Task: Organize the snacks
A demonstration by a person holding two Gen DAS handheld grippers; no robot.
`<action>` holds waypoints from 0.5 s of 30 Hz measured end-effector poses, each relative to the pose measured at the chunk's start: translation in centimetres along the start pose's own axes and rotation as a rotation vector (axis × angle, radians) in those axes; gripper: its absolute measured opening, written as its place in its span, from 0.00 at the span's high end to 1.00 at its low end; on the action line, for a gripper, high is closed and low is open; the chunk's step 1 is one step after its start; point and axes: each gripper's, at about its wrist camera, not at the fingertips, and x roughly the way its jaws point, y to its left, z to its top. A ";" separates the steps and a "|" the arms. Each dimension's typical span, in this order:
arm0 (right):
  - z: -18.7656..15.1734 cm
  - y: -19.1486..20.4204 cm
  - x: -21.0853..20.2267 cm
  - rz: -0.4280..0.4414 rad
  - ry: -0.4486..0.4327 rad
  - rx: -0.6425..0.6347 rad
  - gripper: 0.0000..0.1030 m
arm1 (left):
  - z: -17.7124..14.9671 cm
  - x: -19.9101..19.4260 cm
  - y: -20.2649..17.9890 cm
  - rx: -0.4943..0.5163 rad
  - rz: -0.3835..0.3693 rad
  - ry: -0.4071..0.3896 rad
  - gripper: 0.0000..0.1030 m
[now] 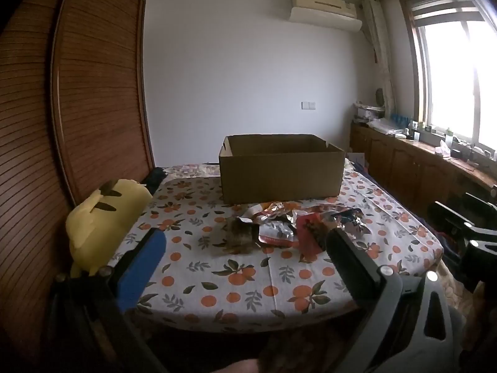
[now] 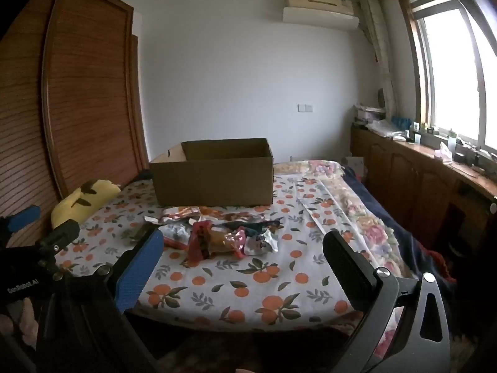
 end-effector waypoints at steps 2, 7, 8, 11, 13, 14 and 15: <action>0.0 0.0 0.0 -0.001 0.000 0.001 0.00 | 0.0 0.0 0.0 -0.001 -0.001 -0.001 0.00; -0.1 -0.2 0.0 0.000 0.000 0.006 0.00 | 0.0 0.0 0.0 0.000 0.000 -0.001 0.00; 0.0 -0.1 0.0 -0.002 0.000 0.004 0.00 | 0.0 0.0 0.0 0.000 0.000 -0.001 0.00; -0.1 -0.3 -0.1 -0.001 0.003 0.005 0.00 | 0.0 0.0 0.0 -0.001 -0.001 -0.002 0.00; -0.2 -0.4 0.3 -0.004 0.006 0.007 0.00 | 0.0 0.0 0.0 0.000 -0.001 -0.003 0.00; -0.2 -0.5 0.3 -0.002 0.005 0.003 0.00 | 0.0 0.0 0.0 0.000 -0.001 -0.003 0.00; -0.2 -0.4 0.3 -0.003 0.004 0.004 0.00 | 0.0 0.0 0.0 -0.001 -0.001 -0.003 0.00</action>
